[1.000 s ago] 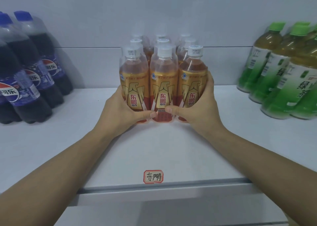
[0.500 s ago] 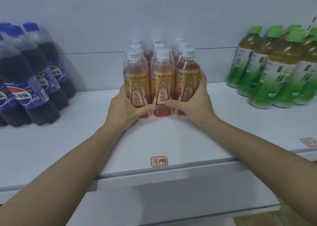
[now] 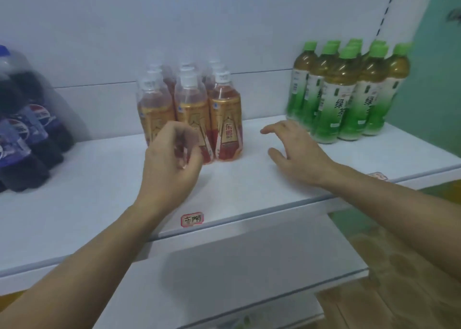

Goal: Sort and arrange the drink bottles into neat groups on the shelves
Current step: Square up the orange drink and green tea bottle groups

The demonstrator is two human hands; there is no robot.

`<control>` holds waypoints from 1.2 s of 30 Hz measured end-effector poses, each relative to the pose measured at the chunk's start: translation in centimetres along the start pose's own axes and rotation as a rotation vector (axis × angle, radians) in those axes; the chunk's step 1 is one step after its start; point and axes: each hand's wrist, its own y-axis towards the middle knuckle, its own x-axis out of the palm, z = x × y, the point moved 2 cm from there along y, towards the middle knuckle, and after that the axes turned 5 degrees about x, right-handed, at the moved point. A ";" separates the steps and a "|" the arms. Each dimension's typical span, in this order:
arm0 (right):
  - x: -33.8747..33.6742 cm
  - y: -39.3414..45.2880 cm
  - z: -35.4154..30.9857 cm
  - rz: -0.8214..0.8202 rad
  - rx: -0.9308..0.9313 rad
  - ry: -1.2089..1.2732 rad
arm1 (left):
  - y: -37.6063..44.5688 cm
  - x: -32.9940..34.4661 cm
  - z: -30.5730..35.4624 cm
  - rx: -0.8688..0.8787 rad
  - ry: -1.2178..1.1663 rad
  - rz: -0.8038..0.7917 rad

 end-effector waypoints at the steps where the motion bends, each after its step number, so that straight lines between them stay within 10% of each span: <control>1: -1.4 -0.8 1.3 -0.028 -0.055 -0.089 | 0.1 1.7 1.3 -0.022 -0.091 -0.065; 8: -10.0 -4.6 12.1 -0.028 0.026 -0.235 | 4.6 16.3 5.8 -0.363 -0.476 -0.209; 16: -15.5 -1.1 26.8 0.525 0.485 0.603 | 11.4 30.0 6.1 -0.720 -0.631 0.109; 26: -9.0 8.9 32.2 -0.100 0.625 1.453 | 12.4 33.6 4.7 -0.913 -0.754 0.223; 36: -7.1 9.8 32.8 -0.229 0.429 1.511 | 13.0 35.6 4.2 -0.779 -0.884 0.039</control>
